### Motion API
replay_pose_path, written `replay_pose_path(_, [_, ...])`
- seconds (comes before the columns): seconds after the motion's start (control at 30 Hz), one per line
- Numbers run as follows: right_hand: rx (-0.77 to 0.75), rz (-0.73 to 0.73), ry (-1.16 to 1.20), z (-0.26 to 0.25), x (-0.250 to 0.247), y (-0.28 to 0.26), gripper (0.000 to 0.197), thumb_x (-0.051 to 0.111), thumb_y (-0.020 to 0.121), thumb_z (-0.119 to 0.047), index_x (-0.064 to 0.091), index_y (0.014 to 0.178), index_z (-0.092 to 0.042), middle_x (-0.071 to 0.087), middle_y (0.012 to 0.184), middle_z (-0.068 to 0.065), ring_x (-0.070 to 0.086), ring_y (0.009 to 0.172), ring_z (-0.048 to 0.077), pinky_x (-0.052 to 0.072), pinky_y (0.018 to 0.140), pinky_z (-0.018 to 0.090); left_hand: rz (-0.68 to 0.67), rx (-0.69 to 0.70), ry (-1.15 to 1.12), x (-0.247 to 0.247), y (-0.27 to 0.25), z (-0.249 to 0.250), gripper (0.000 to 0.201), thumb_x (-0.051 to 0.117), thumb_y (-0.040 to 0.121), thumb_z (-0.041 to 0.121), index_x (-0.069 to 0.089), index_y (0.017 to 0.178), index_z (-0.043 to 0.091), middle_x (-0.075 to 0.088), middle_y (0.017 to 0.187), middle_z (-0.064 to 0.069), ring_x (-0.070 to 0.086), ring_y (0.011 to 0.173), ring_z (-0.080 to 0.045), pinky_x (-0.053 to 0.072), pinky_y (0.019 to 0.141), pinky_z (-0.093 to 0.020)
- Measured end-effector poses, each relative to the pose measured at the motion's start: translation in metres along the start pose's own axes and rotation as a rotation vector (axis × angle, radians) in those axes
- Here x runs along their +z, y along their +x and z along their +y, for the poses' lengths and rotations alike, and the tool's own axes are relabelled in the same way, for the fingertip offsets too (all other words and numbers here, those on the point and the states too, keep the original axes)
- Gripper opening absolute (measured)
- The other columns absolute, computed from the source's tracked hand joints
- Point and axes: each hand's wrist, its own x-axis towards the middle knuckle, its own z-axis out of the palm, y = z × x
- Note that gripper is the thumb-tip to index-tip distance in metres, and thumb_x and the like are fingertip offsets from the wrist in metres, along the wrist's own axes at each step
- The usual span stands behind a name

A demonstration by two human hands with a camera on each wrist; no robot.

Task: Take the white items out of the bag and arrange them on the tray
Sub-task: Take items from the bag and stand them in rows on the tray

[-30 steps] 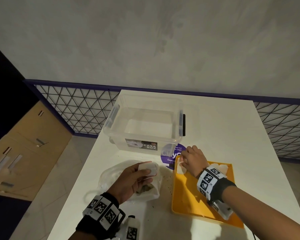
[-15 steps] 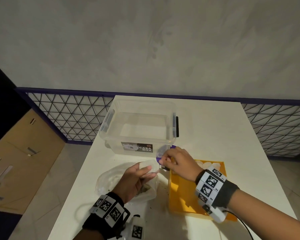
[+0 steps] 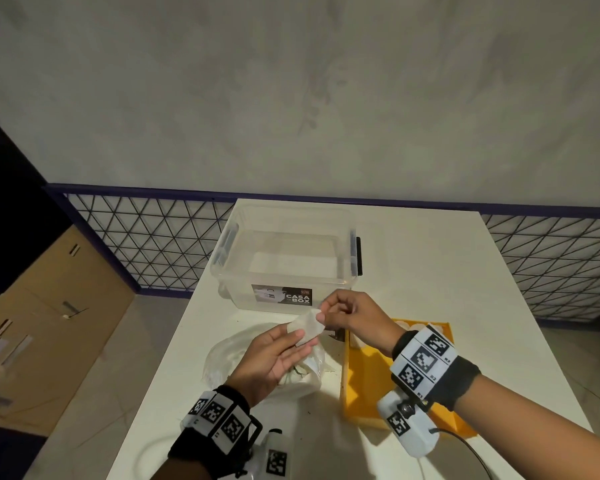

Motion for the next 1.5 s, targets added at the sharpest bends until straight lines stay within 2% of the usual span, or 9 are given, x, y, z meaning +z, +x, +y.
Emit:
replay_pose_path(0.33, [-0.134,-0.032,-0.221,-0.024,0.009,-0.001,0.006,0.068,0.081,-0.009,0.067,0.085,-0.013,0.055,0.065,-0.012,0.048,0.056,-0.006,0.039,0.060,0.007,0.009,0.050,-0.064,-0.003,-0.005,-0.002,0.019,0.057,0.085,-0.003,0.064,0.102,-0.001,0.073,0.100,-0.017,0.072,0.089,-0.023,0.058,0.066,-0.023])
replay_pose_path(0.5, [-0.213,0.031,-0.377,-0.034,0.006,0.000,0.004,0.068,0.081,-0.015,0.070,0.085,-0.015,0.060,0.074,-0.012,0.046,0.059,0.000,0.035,0.059,0.012,0.009,0.034,-0.028,-0.004,-0.003,-0.002,0.021,0.062,0.079,0.001,0.064,0.100,0.002,0.070,0.107,-0.021,0.071,0.095,-0.025,0.059,0.074,-0.026])
replay_pose_path(0.6, [-0.230,0.080,-0.595,-0.034,-0.007,0.000,0.007,0.062,0.085,-0.019,0.068,0.088,-0.017,0.062,0.082,-0.011,0.048,0.062,0.001,0.035,0.062,0.017,0.008,-0.010,0.128,0.000,0.000,-0.006,0.032,0.064,0.082,0.002,0.060,0.114,0.002,0.069,0.112,-0.017,0.068,0.101,-0.025,0.058,0.076,-0.024])
replay_pose_path(0.7, [-0.153,0.117,-0.813,-0.024,-0.028,-0.002,0.013,0.055,0.090,-0.021,0.064,0.099,-0.020,0.067,0.093,-0.004,0.055,0.077,0.011,0.041,0.071,0.024,-0.008,-0.047,0.430,0.013,0.010,-0.012,0.027,0.060,0.089,0.000,0.059,0.116,0.002,0.066,0.111,-0.017,0.068,0.096,-0.022,0.055,0.067,-0.017])
replay_pose_path(0.83, [0.029,0.127,-0.851,0.002,-0.062,-0.005,0.016,0.055,0.090,-0.019,0.063,0.104,-0.019,0.068,0.101,0.002,0.059,0.087,0.017,0.041,0.073,0.024,-0.021,-0.033,0.918,0.029,0.032,-0.024,0.029,0.062,0.087,0.006,0.058,0.115,-0.001,0.066,0.088,-0.011,0.065,0.073,-0.016,0.055,0.072,-0.028])
replay_pose_path(1.0, [0.162,0.015,-0.983,0.049,-0.084,0.000,0.017,0.056,0.088,-0.019,0.063,0.103,-0.019,0.067,0.104,0.006,0.059,0.094,0.021,0.039,0.077,0.025,-0.056,-0.088,1.283,0.047,0.054,-0.035,0.011,0.061,0.088,0.012,0.063,0.084,0.003,0.061,0.073,-0.010,0.063,0.065,-0.018,0.057,0.079,-0.038])
replay_pose_path(1.07, [0.191,-0.033,-1.017,0.065,-0.084,0.003,0.017,0.056,0.088,-0.019,0.062,0.104,-0.017,0.066,0.106,0.007,0.058,0.097,0.023,0.040,0.081,0.028,-0.041,-0.145,1.351,0.051,0.063,-0.039,0.017,0.061,0.088,0.017,0.058,0.074,0.008,0.062,0.071,-0.011,0.066,0.067,-0.021,0.058,0.079,-0.041])
replay_pose_path(1.17, [0.209,-0.060,-1.045,0.082,-0.081,0.008,0.017,0.058,0.087,-0.021,0.062,0.104,-0.017,0.066,0.107,0.007,0.058,0.101,0.024,0.042,0.088,0.031,0.012,-0.244,1.456,0.055,0.073,-0.046,0.019,0.061,0.090,0.022,0.060,0.090,0.003,0.065,0.075,-0.011,0.066,0.064,-0.019,0.059,0.075,-0.034])
replay_pose_path(1.5, [0.054,-0.005,-1.285,0.101,-0.078,0.013,0.026,0.040,0.096,-0.020,0.056,0.116,-0.020,0.060,0.111,0.008,0.046,0.108,0.023,0.031,0.094,0.030,0.020,-0.139,1.531,0.051,0.078,-0.062,0.016,0.059,0.092,0.011,0.062,0.098,-0.003,0.072,0.092,-0.020,0.072,0.075,-0.026,0.059,0.071,-0.030])
